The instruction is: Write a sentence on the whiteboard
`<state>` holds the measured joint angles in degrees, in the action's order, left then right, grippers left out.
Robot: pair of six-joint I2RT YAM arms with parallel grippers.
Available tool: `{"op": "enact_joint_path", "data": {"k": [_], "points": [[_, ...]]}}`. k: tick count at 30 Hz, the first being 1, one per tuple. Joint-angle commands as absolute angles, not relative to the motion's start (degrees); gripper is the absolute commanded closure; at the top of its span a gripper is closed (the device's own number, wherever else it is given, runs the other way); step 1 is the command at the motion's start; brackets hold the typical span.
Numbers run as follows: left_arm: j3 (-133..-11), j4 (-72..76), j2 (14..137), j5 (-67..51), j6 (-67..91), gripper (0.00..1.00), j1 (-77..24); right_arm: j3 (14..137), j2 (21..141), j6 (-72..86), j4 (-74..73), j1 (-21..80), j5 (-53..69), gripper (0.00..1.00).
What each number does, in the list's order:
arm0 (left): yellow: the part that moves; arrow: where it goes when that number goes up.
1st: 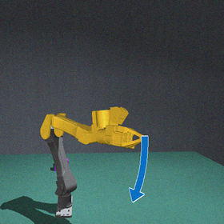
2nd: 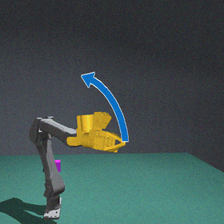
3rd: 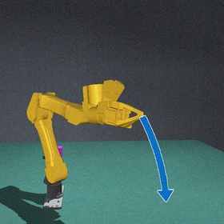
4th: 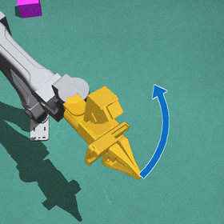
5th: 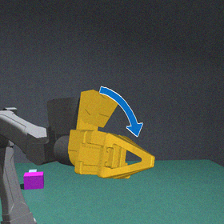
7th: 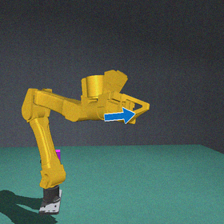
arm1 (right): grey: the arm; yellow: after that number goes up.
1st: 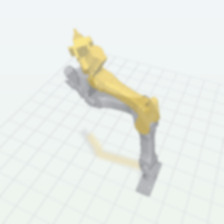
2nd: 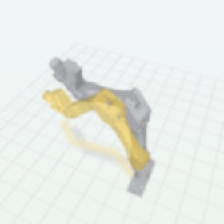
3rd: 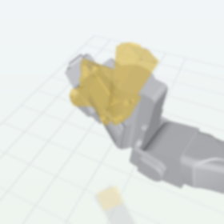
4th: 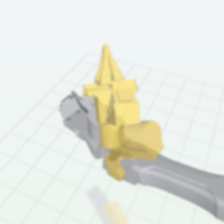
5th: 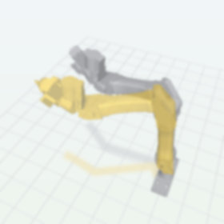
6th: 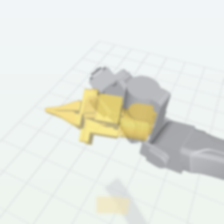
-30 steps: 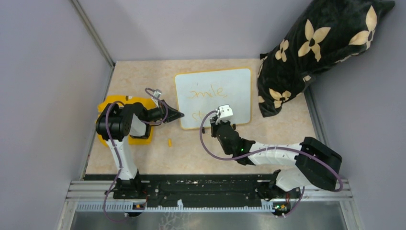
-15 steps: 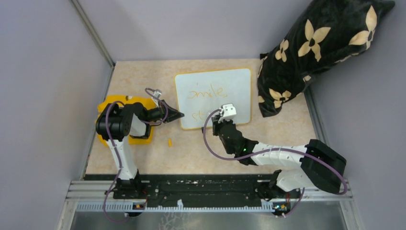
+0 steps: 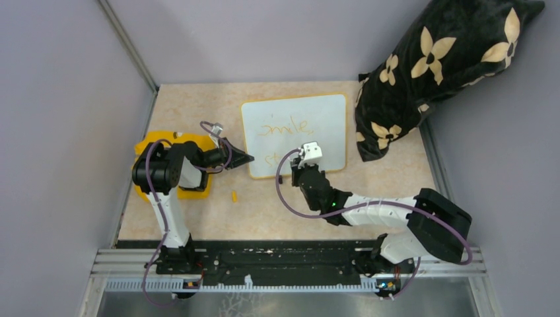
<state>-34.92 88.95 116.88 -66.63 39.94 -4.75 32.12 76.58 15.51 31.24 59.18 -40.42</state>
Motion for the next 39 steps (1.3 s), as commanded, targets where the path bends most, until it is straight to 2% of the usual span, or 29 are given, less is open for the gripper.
{"op": "enact_joint_path", "data": {"k": [1, 18, 39], "points": [[-35.86, 92.37, 117.33, -64.52, 38.19, 1.00, -4.92, 35.20, 77.62, 15.33, 32.71, 58.49, -39.96, 1.00], [-35.86, 92.28, 117.29, -64.51, 38.16, 1.00, -4.92, 33.11, 78.04, 18.19, 29.78, 58.45, -37.44, 1.00], [-35.82, 92.20, 117.25, -64.56, 38.12, 1.00, -5.01, 32.23, 74.91, 16.28, 29.28, 57.86, -41.18, 1.00]]}}
